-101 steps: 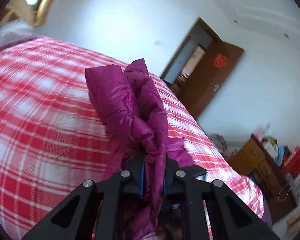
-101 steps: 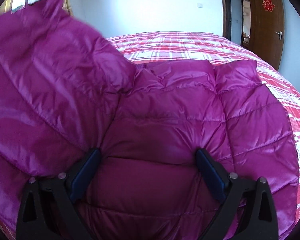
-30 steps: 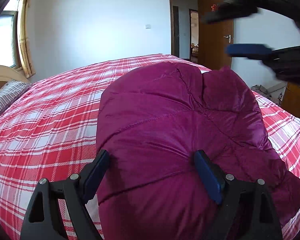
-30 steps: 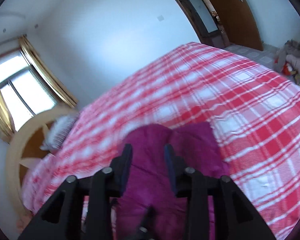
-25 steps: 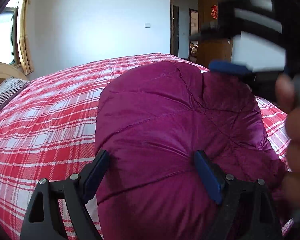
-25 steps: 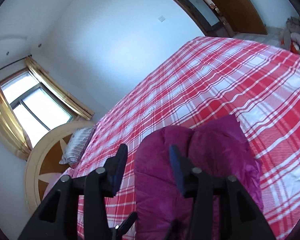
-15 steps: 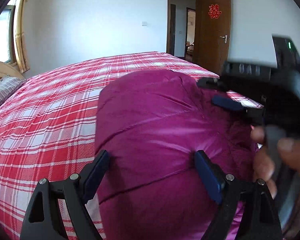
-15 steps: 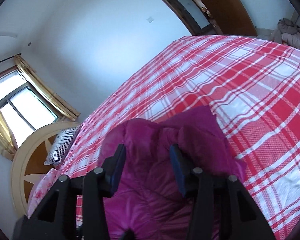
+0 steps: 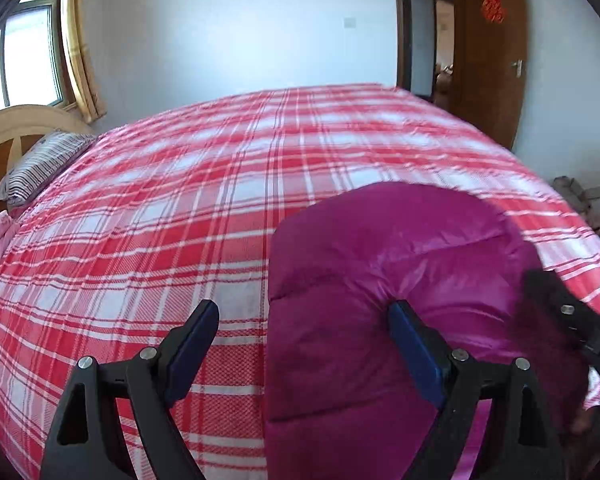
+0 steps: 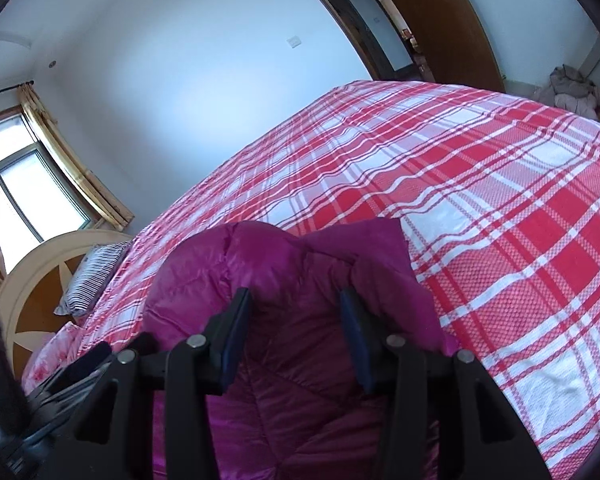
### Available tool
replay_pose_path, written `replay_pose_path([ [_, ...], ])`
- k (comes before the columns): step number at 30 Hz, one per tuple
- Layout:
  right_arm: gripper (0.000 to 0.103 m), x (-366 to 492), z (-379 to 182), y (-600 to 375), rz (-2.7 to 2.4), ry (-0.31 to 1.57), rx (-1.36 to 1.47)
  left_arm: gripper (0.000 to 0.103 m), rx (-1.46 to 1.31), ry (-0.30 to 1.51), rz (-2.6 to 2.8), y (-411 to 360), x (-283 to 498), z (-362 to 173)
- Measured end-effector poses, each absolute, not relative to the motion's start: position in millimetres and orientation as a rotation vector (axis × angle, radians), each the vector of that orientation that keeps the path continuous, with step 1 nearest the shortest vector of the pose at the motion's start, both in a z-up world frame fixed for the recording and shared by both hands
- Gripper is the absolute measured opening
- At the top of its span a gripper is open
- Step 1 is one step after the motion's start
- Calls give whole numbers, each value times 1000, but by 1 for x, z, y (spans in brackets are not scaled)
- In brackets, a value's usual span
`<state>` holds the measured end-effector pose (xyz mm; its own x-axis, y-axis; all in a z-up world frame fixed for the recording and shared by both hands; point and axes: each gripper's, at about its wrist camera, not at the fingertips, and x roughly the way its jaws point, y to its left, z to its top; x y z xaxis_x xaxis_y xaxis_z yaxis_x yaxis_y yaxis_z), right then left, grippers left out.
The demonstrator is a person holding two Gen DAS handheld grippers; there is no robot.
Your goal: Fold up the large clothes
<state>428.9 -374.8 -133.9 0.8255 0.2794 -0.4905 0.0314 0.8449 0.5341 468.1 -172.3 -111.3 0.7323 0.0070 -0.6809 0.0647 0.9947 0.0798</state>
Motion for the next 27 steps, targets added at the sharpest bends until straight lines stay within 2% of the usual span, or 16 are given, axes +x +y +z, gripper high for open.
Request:
replay_pose_path([
  [5,55,429,-131,-370,118,598,481,88,174,751,-7,-180,465,-122],
  [9,57,429,-132,-364,83,615,384,88,145,658,-41,-183,452,-89],
  [10,57,428,-132,-364,71,613,371,91,126,647,-61,-184,453,-84],
  [11,57,426,-133,-365,52,610,364,96,116,664,-68,-185,456,-86],
  [14,57,428,-138,-369,39,627,385,97,139,813,-46,-190,478,-118],
  [27,61,433,-149,-369,54,685,401,102,3,840,-77,-173,482,-140],
])
